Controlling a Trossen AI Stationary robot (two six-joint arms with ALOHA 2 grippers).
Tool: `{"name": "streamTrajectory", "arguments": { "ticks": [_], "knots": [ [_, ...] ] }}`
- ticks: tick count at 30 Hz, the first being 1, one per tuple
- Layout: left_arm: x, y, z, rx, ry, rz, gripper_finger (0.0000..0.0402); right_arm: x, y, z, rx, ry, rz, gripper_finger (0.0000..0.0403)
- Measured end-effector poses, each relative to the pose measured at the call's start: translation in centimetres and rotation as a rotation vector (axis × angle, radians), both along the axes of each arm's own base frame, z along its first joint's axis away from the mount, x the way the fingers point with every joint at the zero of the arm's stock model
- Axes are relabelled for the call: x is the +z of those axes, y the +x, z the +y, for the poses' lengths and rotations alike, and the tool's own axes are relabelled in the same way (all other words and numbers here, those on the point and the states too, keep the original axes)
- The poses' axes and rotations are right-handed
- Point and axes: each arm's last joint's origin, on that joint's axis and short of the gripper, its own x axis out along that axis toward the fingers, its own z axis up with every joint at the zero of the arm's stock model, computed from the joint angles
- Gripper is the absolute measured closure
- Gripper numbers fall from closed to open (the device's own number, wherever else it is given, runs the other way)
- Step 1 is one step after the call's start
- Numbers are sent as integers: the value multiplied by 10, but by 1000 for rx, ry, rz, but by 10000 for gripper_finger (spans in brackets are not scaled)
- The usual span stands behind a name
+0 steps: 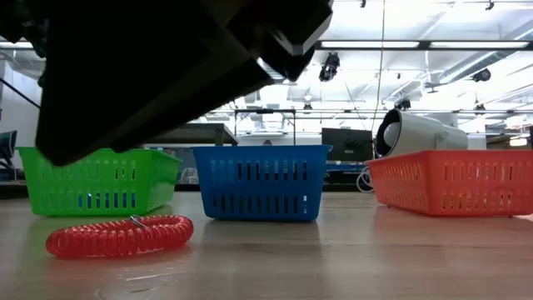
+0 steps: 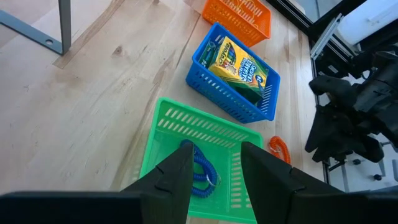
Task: Pick & Place Office Desk Supplies
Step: Put the orange spring keychain into the green bin
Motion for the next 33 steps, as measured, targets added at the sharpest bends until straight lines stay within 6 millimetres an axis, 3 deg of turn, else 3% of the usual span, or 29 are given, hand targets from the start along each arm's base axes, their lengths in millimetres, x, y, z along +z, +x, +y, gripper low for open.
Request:
{"name": "streamTrajectory", "arguments": {
  "ticks": [5,23,33],
  "knots": [
    [0,0,0,0,0,0,263,-2,2,-3,13,32,19,239],
    [0,0,0,0,0,0,263,-30,1,-17,-56,108,67,246],
    [0,0,0,0,0,0,263,-34,1,-17,-58,128,41,248]
  ]
}}
